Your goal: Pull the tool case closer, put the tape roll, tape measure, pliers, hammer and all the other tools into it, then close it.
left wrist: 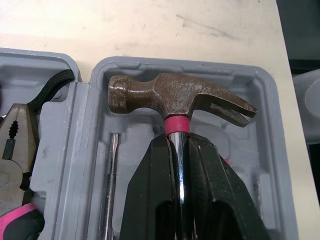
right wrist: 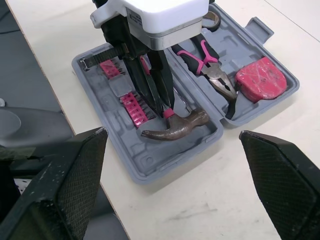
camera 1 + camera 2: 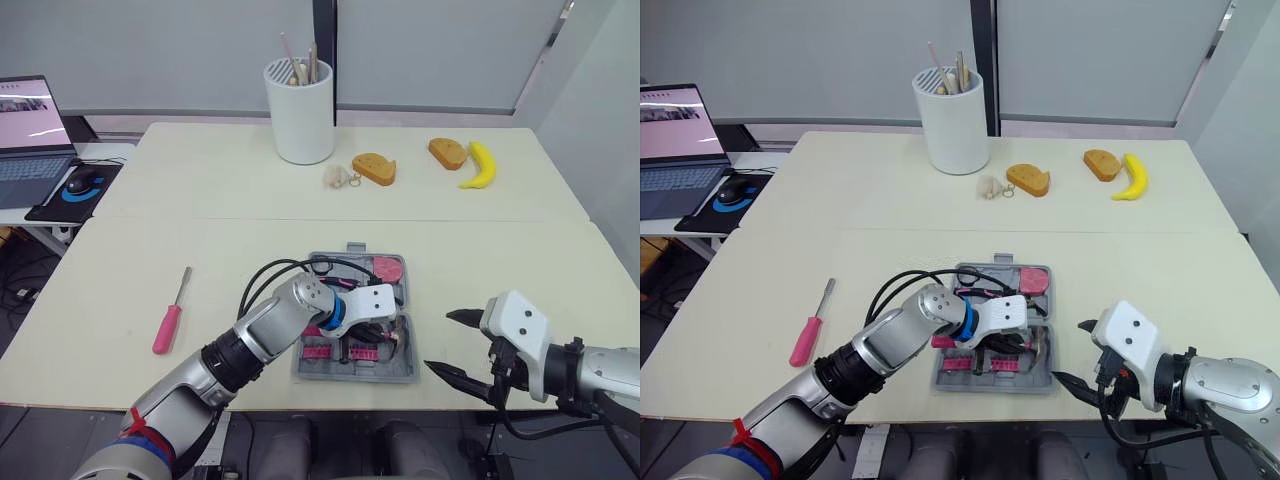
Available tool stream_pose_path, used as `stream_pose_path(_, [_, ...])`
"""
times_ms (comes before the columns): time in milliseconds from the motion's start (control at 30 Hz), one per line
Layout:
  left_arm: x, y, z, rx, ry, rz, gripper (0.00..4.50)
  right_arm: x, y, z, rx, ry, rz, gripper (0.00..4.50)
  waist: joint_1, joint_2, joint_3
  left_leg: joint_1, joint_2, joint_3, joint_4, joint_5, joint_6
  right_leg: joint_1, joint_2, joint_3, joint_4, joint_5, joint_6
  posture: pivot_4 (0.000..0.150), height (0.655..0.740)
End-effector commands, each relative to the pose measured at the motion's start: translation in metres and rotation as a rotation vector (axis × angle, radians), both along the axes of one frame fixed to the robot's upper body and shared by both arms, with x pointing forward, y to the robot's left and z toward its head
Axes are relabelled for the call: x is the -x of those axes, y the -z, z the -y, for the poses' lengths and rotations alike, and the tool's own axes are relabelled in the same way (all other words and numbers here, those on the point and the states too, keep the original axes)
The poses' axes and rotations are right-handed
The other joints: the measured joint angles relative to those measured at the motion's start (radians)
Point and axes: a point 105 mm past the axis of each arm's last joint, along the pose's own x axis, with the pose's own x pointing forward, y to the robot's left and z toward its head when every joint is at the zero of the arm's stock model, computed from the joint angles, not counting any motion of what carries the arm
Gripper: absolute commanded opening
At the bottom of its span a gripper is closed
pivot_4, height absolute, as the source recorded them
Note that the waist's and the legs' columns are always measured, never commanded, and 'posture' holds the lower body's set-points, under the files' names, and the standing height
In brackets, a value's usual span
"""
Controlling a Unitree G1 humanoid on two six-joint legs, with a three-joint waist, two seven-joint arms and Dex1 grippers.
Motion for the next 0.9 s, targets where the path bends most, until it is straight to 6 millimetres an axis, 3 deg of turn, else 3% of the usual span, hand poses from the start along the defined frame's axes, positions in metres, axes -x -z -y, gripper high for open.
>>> stream_pose_path(33, [-0.005, -0.006, 0.006, 0.011, 0.011, 0.046, 0.08, 0.005, -0.009, -0.01, -0.009, -0.036, 0.051, 4.5, 0.0, 0.0, 0.0, 0.0, 0.0, 0.0, 0.0, 0.0, 0.0, 0.0, 0.0, 0.0, 0.0, 0.0, 0.0, 0.15, 0.74])
stream_pose_path(900, [-0.019, 0.0, 0.013, -0.088, -0.016, 0.096, 0.08, 0.005, 0.001, -0.007, 0.034, -0.031, 0.041, 4.5, 0.0, 0.0, 0.0, 0.001, 0.0, 0.0, 0.001, 0.0, 0.0, 0.001, 0.0, -0.001, 0.0, 0.0, 0.001, 0.15, 0.74])
